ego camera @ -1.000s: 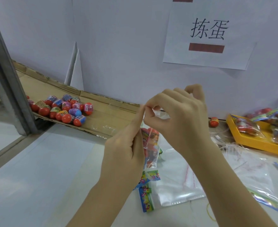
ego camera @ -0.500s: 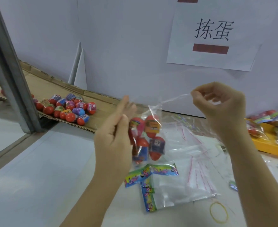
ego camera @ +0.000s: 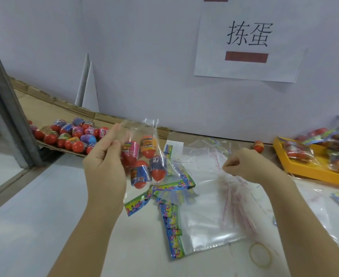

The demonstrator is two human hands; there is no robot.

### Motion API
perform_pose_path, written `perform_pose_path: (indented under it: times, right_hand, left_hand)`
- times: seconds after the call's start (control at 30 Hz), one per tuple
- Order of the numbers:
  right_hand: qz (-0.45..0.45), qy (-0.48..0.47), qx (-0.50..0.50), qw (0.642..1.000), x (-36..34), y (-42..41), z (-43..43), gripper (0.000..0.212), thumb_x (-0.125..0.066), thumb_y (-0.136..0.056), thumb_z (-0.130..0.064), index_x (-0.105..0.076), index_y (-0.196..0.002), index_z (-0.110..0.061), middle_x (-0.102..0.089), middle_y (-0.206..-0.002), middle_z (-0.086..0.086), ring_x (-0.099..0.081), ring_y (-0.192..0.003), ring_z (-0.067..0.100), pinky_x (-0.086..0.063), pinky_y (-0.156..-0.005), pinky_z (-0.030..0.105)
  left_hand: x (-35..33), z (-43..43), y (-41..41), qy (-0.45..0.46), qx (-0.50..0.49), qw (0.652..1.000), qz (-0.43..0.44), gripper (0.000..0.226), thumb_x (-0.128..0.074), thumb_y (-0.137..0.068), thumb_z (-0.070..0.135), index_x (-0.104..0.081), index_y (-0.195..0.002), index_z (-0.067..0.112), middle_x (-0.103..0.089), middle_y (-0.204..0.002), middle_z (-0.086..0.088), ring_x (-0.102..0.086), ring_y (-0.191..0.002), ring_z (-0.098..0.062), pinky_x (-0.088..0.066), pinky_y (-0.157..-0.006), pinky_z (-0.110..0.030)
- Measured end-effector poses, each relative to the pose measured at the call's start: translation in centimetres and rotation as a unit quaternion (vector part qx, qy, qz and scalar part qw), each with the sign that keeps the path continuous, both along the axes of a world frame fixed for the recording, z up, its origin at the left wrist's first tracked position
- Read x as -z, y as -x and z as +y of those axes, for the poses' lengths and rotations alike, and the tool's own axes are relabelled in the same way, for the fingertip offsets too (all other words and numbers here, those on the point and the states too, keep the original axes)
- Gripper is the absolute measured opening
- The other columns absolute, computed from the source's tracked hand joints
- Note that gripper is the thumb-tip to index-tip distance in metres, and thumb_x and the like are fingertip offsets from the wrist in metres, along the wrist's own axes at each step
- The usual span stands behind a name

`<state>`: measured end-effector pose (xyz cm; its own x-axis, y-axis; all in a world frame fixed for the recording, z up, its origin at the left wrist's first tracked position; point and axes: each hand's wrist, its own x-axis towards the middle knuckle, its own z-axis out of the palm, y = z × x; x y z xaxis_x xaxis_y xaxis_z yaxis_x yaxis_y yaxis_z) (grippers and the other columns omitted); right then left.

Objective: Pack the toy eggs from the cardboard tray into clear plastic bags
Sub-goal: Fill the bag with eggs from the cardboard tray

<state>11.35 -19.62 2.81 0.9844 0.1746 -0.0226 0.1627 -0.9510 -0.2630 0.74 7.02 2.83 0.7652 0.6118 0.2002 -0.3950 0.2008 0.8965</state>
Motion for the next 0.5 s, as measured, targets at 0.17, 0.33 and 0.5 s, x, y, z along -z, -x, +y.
perform_pose_path:
  times: [0.17, 0.33, 0.5]
  right_hand:
    - [0.08, 0.082, 0.049, 0.992, -2.3, 0.3, -1.4, 0.03, -0.046, -0.091, 0.001, -0.061, -0.109, -0.019, -0.064, -0.103, 0.006, -0.051, -0.063, 0.014, -0.042, -0.055, 0.023]
    - [-0.219, -0.128, 0.07, 0.965, -4.6, 1.2, -1.8, 0.054, -0.039, -0.083, 0.009, -0.068, -0.105, -0.032, -0.065, -0.108, 0.0, -0.057, -0.083, 0.025, -0.05, -0.068, 0.033]
    - [-0.022, -0.383, -0.099, 0.918, -5.5, 2.6, 0.6, 0.033, -0.048, -0.093, -0.01, -0.076, -0.085, -0.026, -0.074, -0.091, -0.002, -0.065, -0.086, 0.013, -0.048, -0.073, 0.024]
  left_hand:
    - [0.1, -0.3, 0.1, -0.015, -0.007, 1.0, -0.007, 0.034, -0.048, -0.101, 0.014, -0.071, -0.107, 0.038, -0.069, -0.118, 0.013, -0.066, -0.108, -0.011, -0.059, -0.08, -0.031]
    - [-0.2, -1.1, 0.3, -0.026, 0.018, 0.999, -0.021, 0.038, -0.046, -0.102, 0.012, -0.067, -0.099, 0.044, -0.073, -0.103, 0.019, -0.07, -0.098, -0.007, -0.06, -0.07, -0.026]
    - [-0.1, -1.5, 0.6, -0.051, 0.022, 0.998, -0.017, 0.031, -0.048, -0.101, 0.016, -0.064, -0.105, 0.043, -0.074, -0.102, 0.012, -0.07, -0.091, -0.013, -0.061, -0.079, -0.041]
